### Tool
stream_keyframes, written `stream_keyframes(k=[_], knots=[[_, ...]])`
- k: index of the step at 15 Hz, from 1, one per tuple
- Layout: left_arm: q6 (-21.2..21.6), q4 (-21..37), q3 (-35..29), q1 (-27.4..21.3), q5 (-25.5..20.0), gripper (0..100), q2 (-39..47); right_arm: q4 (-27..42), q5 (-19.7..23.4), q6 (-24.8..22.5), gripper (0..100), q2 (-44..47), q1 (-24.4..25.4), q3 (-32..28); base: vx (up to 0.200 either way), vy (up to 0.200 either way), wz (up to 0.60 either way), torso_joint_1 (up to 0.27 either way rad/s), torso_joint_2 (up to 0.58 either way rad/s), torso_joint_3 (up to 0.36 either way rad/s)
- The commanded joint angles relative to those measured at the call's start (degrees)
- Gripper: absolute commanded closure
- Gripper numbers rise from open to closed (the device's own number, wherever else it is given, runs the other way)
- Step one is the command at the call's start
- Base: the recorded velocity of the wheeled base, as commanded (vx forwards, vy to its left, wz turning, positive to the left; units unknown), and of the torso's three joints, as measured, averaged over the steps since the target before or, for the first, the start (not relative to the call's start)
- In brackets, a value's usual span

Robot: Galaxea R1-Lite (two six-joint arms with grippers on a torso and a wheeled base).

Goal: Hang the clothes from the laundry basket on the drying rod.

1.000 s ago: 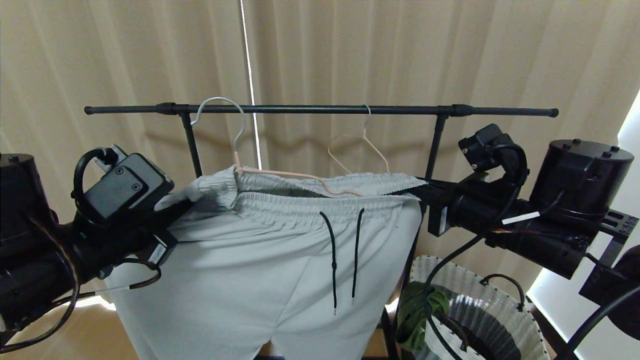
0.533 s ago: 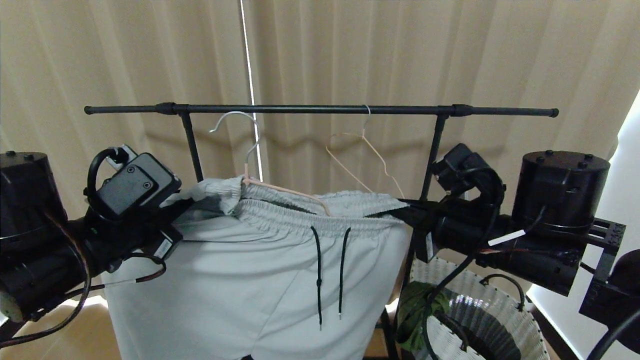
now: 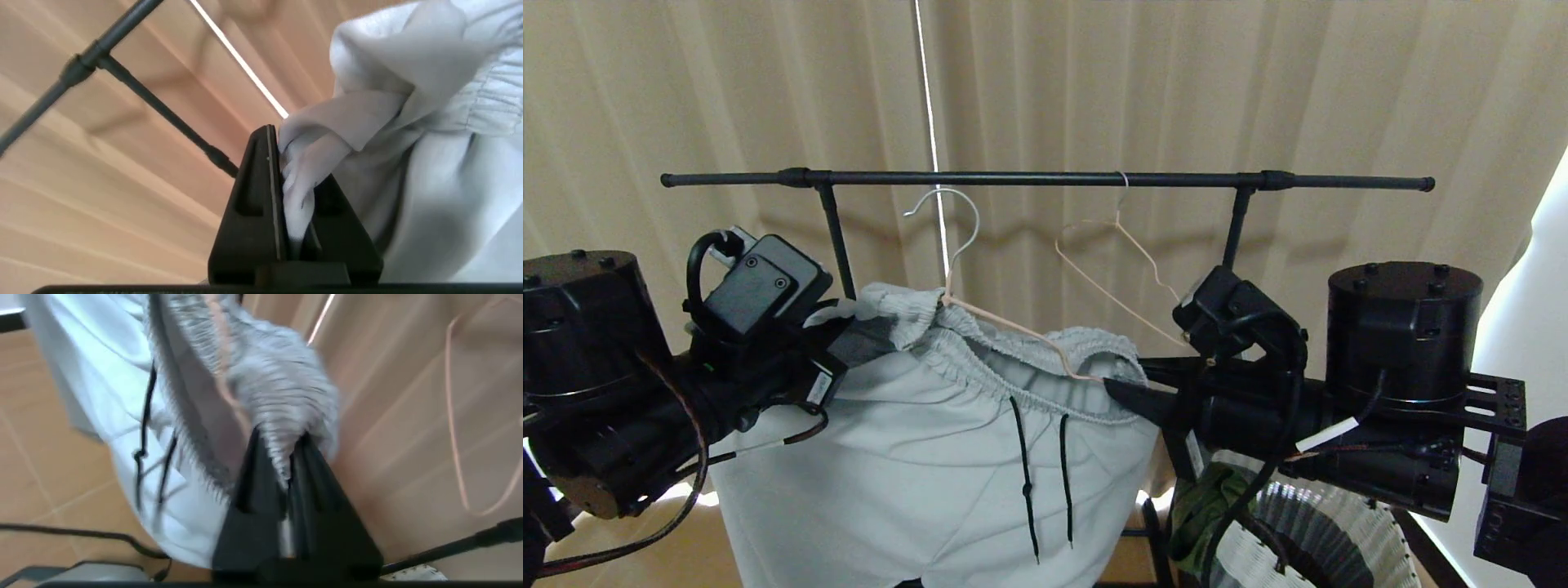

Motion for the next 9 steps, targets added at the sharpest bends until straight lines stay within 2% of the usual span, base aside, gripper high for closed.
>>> stream_keyframes(k=[1, 3, 5, 9], knots=[[-0.83, -0.05, -0.12, -0.66, 0.76, 100, 0.15, -0.07, -0.16, -0.1, 0, 0.16, 0.37, 0.15, 0.0, 0.0, 0.0, 0.0, 0.0, 0.0], [-2.5, -0.05, -0.48, -0.57, 1.73, 100, 0.24, -0.16, -0.25, -0.36, 0, 0.42, 0.46, -0.03, 0.0, 0.0, 0.0, 0.0, 0.0, 0.0], [-3.73, -0.05, -0.39, -0.74, 2.08, 100, 0.24, -0.07, -0.16, -3.0, 0, 0.51, 0.46, -0.99, 0.0, 0.0, 0.0, 0.0, 0.0, 0.0], [-6.01, -0.05, 0.05, -2.76, 1.99, 100, 0.06, -0.34, -0.42, -4.67, 0, 2.44, 0.46, -6.35, 0.0, 0.0, 0.0, 0.0, 0.0, 0.0]])
